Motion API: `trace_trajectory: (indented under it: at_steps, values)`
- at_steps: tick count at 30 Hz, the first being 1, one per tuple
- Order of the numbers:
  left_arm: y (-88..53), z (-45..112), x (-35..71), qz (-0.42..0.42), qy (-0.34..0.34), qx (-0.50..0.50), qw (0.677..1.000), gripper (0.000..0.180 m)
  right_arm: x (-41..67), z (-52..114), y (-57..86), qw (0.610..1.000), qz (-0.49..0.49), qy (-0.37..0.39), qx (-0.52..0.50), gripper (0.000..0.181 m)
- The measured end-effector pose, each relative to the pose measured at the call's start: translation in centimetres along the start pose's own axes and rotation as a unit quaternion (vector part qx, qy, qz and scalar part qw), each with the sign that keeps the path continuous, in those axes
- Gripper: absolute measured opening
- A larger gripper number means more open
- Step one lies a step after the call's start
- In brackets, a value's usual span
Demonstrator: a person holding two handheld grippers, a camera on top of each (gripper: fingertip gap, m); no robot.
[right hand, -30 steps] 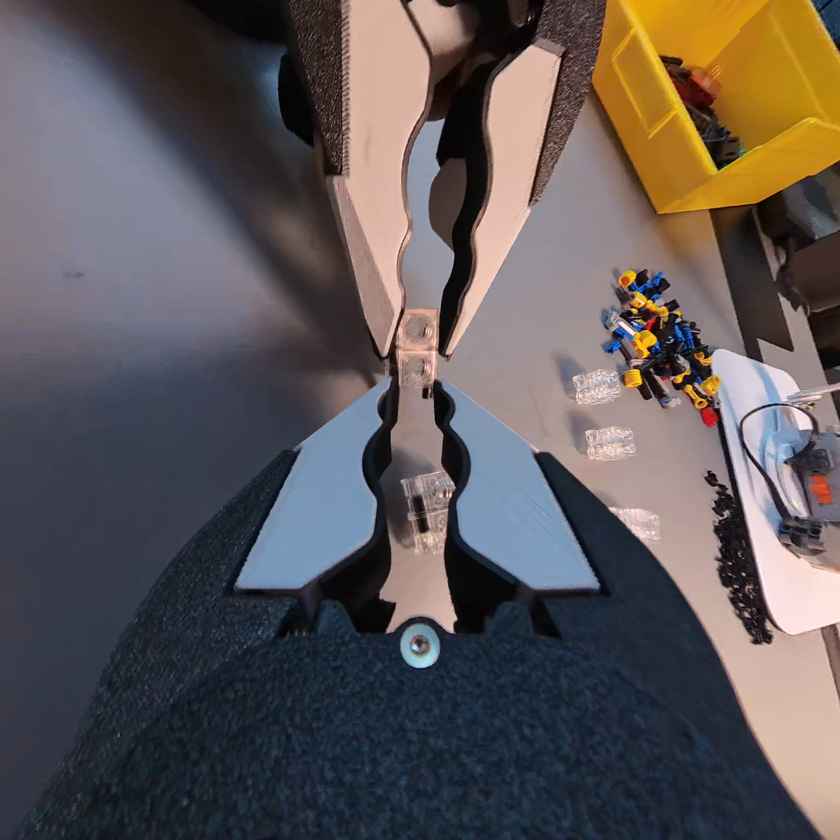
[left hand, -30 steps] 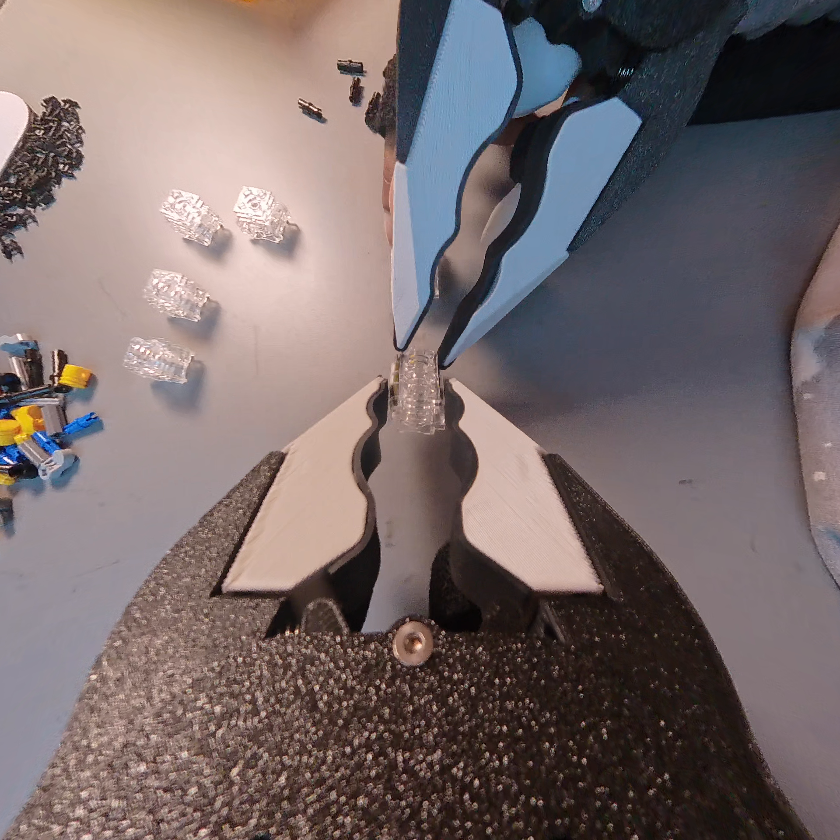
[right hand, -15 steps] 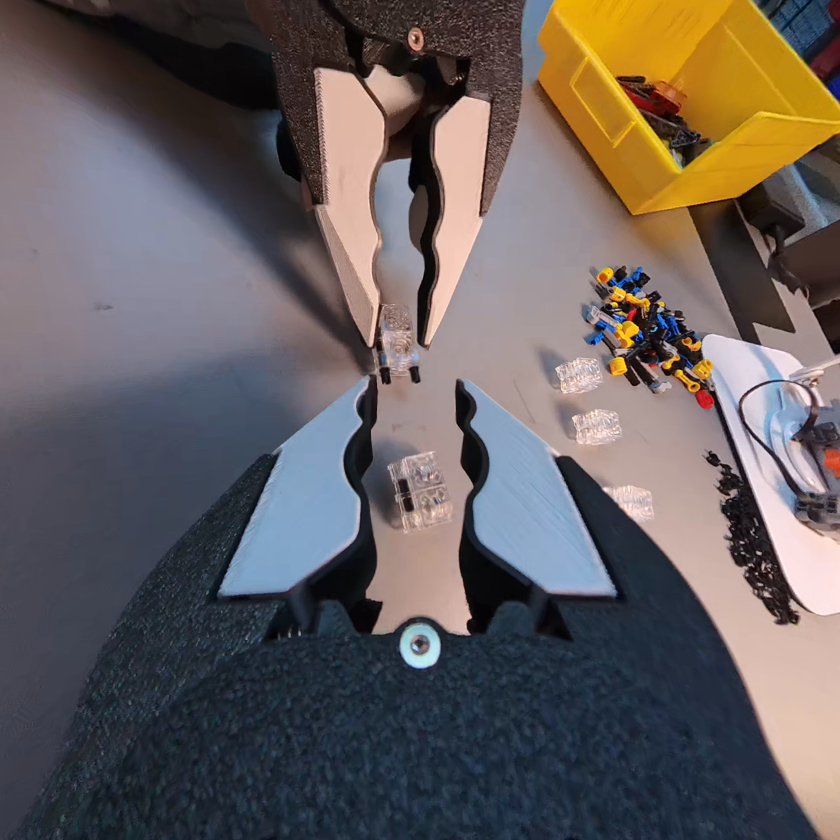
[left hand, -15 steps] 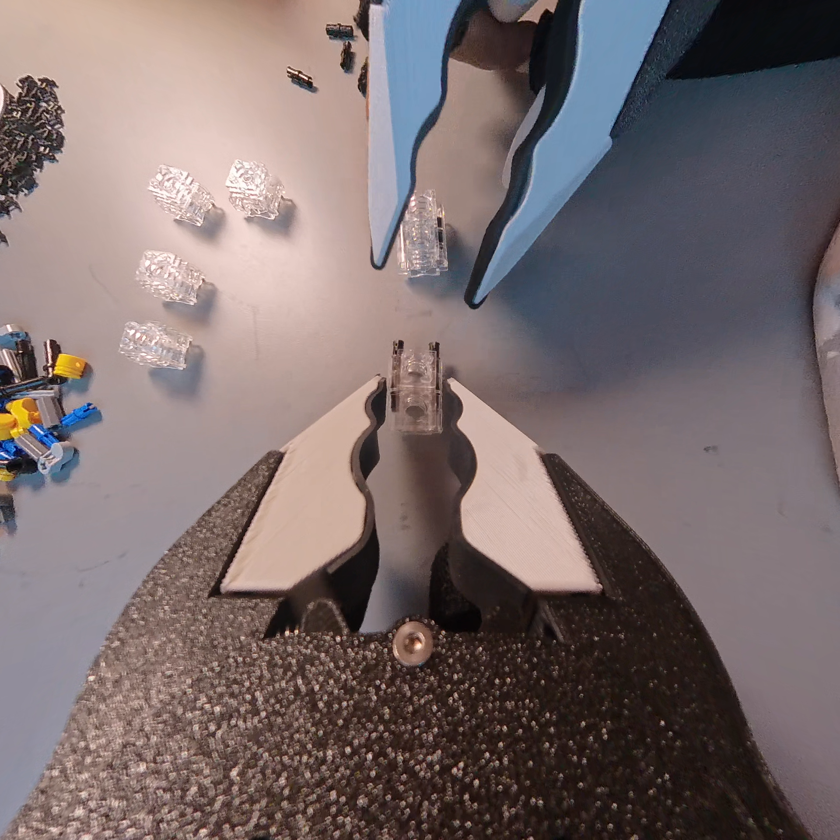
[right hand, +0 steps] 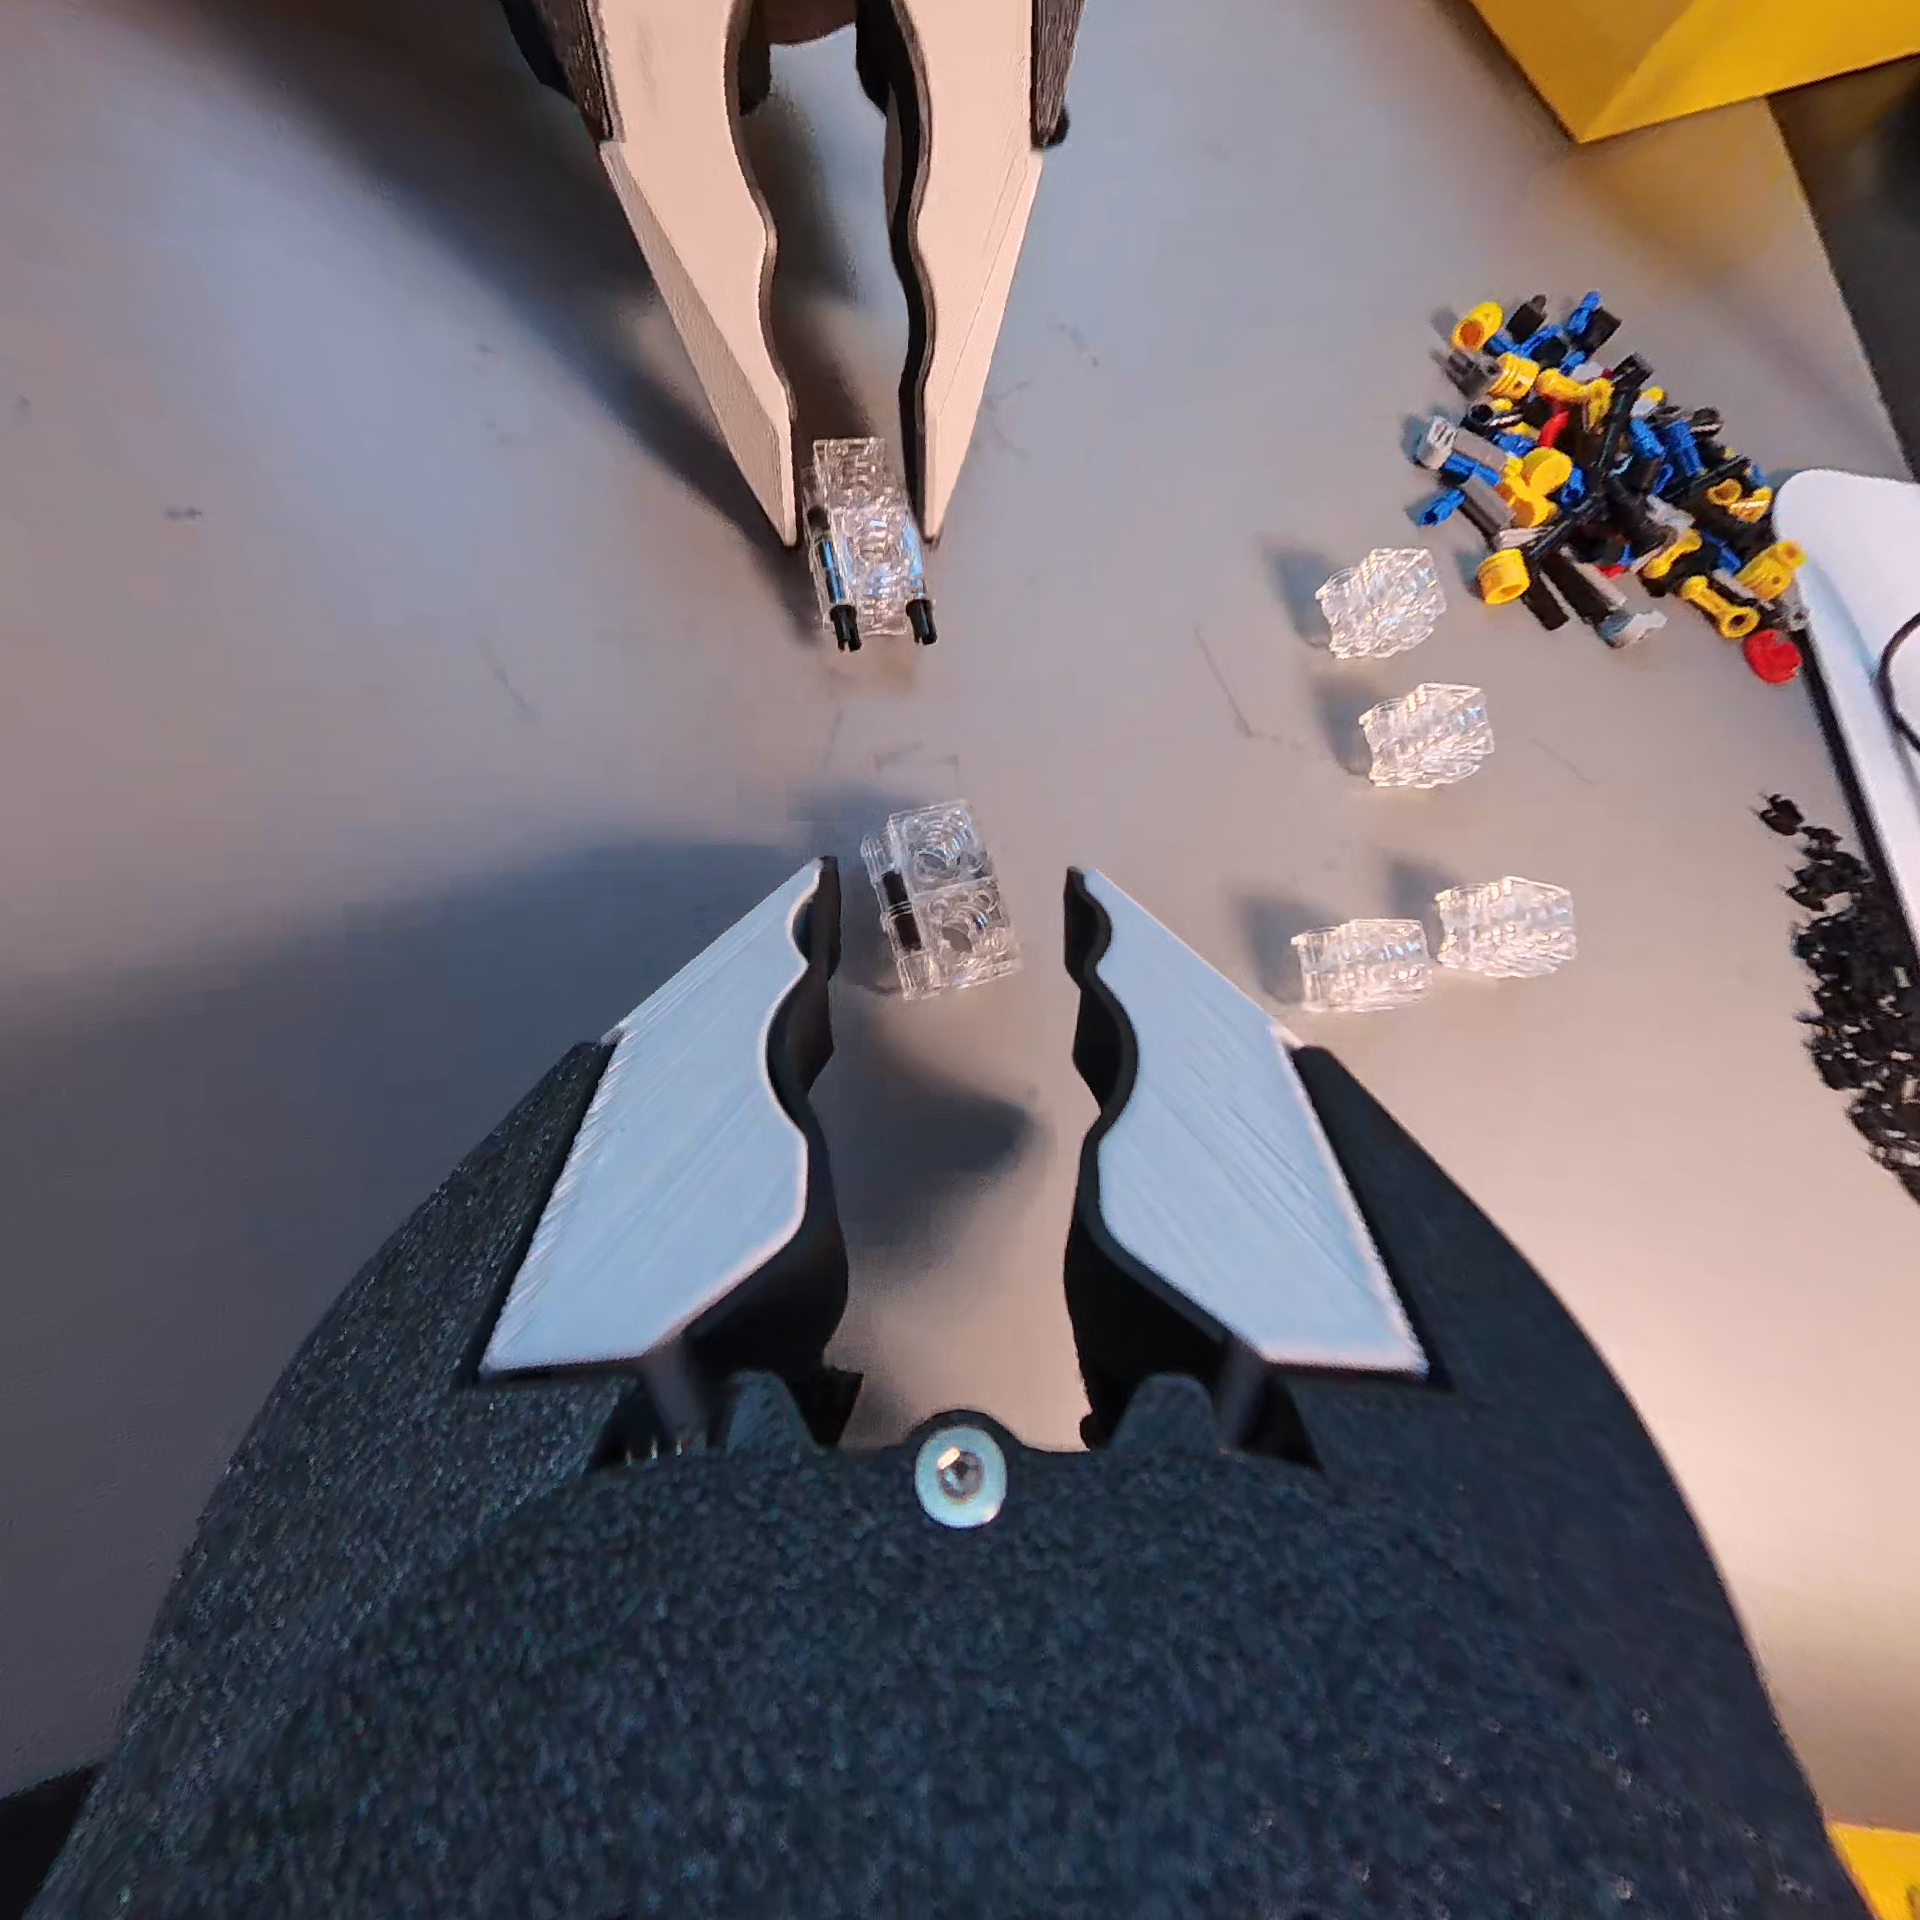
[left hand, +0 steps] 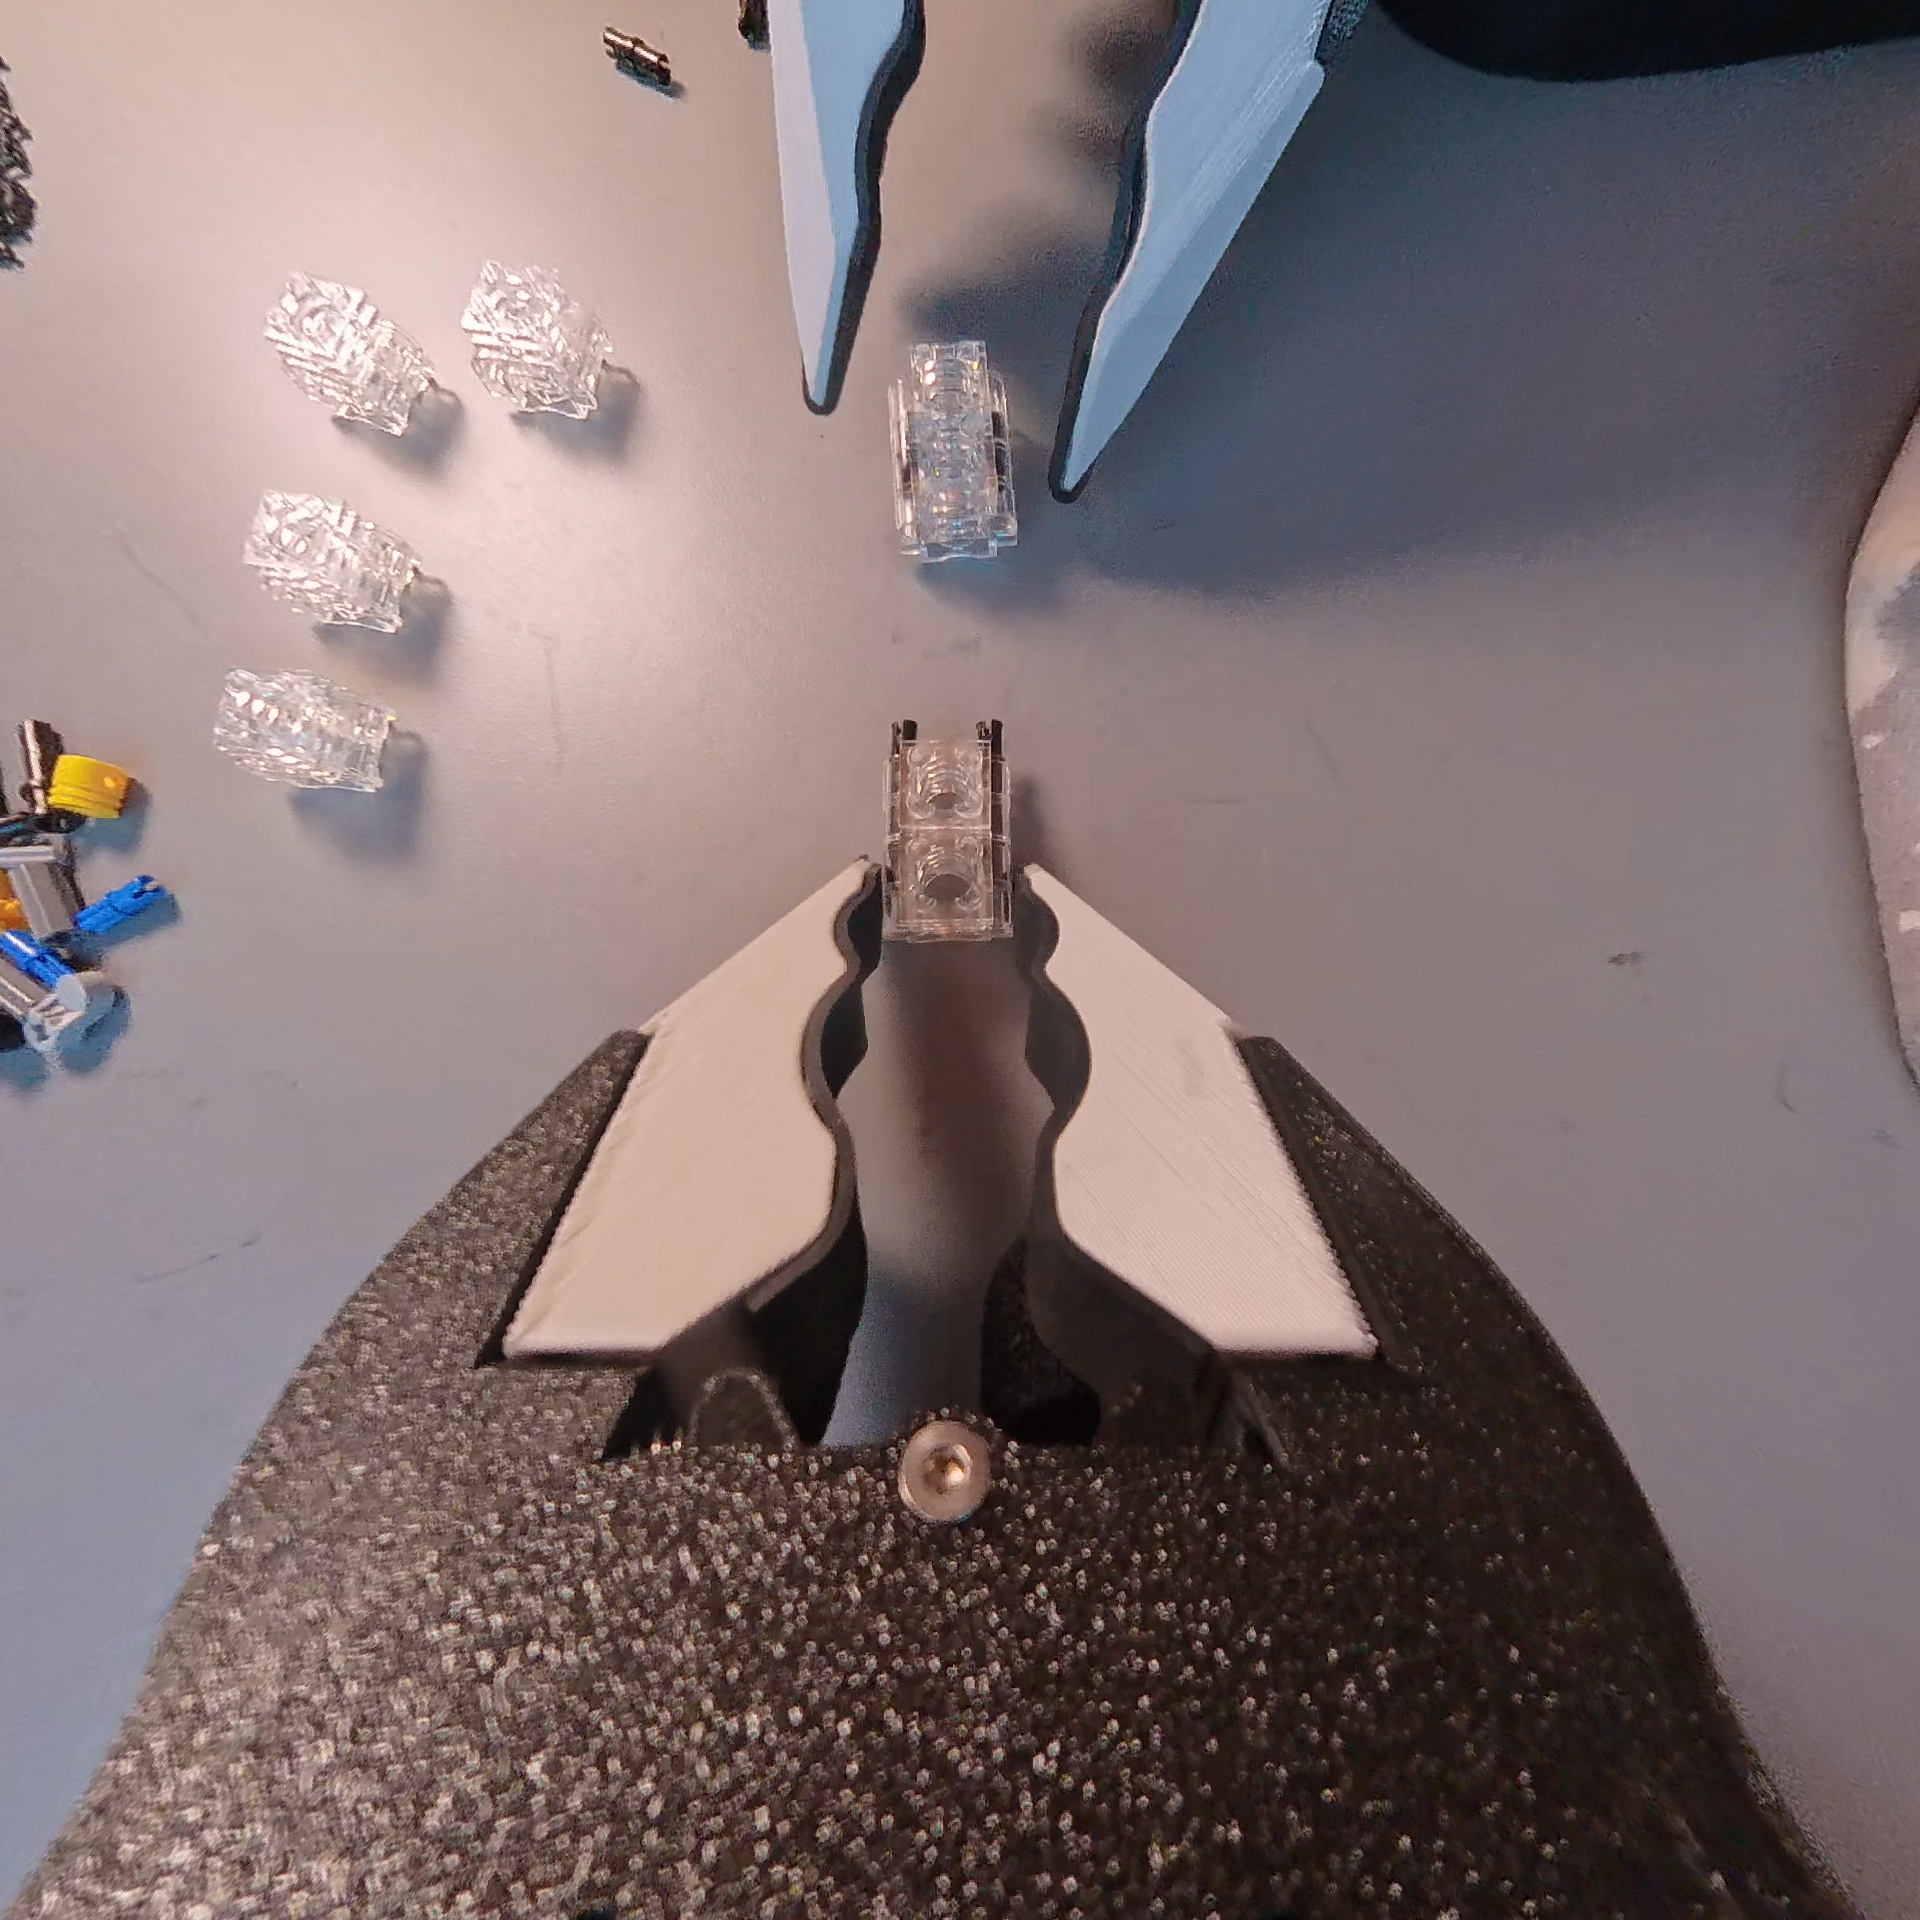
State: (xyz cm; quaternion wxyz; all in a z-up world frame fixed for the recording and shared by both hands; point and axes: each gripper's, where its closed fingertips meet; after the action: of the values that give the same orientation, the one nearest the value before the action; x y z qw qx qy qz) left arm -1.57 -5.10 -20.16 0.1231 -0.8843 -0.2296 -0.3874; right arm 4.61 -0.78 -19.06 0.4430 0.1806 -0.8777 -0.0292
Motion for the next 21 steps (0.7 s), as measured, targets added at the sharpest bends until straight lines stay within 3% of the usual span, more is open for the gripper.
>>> trace_trajectory:
  at_steps: [12,21]
  values:
    - [-0.4,0.0,0.3,0.114,0.004,0.043,0.993,0.022,-0.9,0.0,-0.4,1.000,0.019,-0.011,0.021,0.037]
    - [1.1,0.4,0.5,0.015,0.025,-0.031,0.999,0.022,-0.9,-0.2,-0.6,0.997,0.051,0.005,0.050,0.026]
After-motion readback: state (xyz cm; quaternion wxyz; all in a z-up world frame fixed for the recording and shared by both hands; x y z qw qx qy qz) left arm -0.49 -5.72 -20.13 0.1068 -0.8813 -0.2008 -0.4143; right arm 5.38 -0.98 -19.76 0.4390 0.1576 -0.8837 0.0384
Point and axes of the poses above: each gripper's, where its closed fingertips meet, z out along the fingers, x out of its top, y = z × x across the jaws, and after that the axes turned 5 degrees about y, right-handed
